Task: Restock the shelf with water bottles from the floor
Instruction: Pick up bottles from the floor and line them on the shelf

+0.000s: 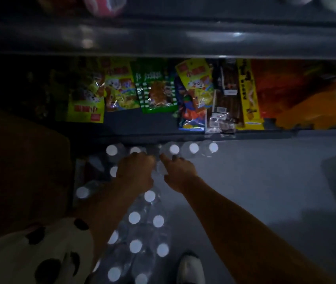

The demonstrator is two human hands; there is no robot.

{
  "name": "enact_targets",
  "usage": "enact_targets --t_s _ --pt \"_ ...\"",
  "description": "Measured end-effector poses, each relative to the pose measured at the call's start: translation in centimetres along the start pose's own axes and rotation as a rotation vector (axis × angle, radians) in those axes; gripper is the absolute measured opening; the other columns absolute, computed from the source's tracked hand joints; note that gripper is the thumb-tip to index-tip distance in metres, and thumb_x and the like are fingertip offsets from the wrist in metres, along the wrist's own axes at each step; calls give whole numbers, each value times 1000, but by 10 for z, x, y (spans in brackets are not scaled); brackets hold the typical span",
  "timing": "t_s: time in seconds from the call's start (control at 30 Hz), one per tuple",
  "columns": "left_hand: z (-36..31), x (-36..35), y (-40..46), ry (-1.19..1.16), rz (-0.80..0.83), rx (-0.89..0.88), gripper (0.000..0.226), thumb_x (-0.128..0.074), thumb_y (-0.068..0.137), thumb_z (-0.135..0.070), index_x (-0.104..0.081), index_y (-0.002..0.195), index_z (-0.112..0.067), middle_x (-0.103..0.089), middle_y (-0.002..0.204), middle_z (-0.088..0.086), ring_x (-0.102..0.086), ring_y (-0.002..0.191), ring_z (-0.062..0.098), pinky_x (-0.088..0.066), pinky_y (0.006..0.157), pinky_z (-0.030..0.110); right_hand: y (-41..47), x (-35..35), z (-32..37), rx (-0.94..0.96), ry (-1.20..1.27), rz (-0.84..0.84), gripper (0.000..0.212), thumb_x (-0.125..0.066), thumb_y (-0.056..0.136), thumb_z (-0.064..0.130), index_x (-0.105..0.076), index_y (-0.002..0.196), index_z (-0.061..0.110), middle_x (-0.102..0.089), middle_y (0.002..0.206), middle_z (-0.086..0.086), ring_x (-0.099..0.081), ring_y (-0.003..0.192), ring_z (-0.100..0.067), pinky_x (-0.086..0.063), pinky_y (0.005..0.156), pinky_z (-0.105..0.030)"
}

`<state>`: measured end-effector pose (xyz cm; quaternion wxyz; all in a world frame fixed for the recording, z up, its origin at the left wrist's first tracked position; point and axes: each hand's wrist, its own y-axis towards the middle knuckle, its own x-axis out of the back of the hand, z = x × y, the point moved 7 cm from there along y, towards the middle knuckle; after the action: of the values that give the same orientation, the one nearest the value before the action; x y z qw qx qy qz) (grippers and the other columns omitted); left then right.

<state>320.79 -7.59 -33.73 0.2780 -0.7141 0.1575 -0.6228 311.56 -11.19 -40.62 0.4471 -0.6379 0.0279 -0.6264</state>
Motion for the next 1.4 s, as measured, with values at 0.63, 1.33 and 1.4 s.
enact_targets --t_s 0.63,1.33,1.4 --pt "-28 214 -162 -183 -70 -116 27 -64 82 -18 -55 105 -10 -57 116 12 -55 110 31 -46 82 38 -211 248 27 158 122 -60 45 -59 89 24 -45 131 14 -54 129 -12 -53 116 -30 -43 88 -32" --pt "-84 727 -564 117 -711 -342 23 -69 72 -21 -71 92 -10 -71 93 7 -66 86 25 -56 75 34 -699 776 148 225 -33 -992 13 -62 80 18 -61 74 7 -60 71 -10 -53 68 -21 -42 63 -34" --pt "-88 753 -576 81 -760 -347 21 -70 73 -21 -71 92 -13 -71 96 4 -65 88 22 -55 74 31 -718 806 152 241 -41 -1029 14 -59 83 20 -63 80 7 -64 77 -9 -59 75 -22 -47 68 -35"
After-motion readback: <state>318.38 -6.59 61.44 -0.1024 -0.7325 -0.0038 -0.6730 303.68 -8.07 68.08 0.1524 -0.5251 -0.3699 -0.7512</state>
